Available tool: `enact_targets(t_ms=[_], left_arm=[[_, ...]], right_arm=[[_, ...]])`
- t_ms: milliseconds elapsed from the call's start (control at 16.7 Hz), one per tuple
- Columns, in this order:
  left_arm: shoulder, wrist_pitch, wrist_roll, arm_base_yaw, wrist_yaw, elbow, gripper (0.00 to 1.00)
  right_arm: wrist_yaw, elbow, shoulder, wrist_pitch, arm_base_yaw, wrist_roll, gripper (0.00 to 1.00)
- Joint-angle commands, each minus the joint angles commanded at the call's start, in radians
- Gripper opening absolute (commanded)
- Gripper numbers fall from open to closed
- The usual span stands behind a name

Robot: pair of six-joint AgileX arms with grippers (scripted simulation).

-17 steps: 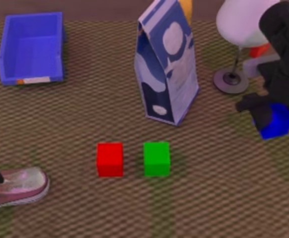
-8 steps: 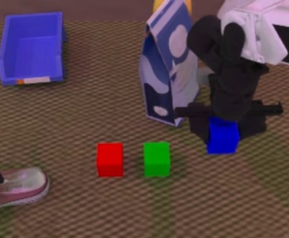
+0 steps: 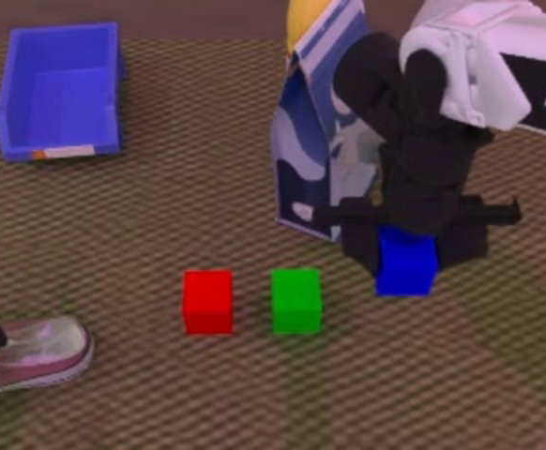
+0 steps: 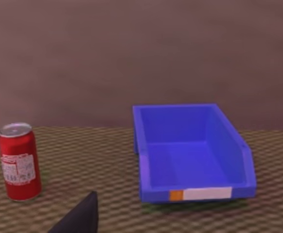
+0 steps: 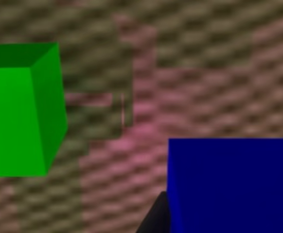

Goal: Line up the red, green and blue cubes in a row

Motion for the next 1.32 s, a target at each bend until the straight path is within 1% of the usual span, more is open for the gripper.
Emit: enact_targets(t_ms=[120, 420, 540, 720, 1320], left_arm=[[0.000, 0.000, 0.000, 0.000, 0.000, 0.000, 1.00], [0.000, 0.000, 0.000, 0.000, 0.000, 0.000, 1.00], [0.000, 0.000, 0.000, 0.000, 0.000, 0.000, 1.00], [0.000, 0.000, 0.000, 0.000, 0.000, 0.000, 1.00], [0.000, 0.000, 0.000, 0.000, 0.000, 0.000, 1.00]], right_arm=[[0.000, -0.027, 0.011, 0.038, 0.002, -0.002, 0.00], [0.002, -0.142, 0.066, 0.218, 0.005, 0.003, 0.00], [0.002, -0.163, 0.078, 0.246, 0.007, 0.004, 0.00], [0.002, -0.164, 0.078, 0.247, 0.007, 0.004, 0.00], [0.002, -0.164, 0.078, 0.247, 0.007, 0.004, 0.75]])
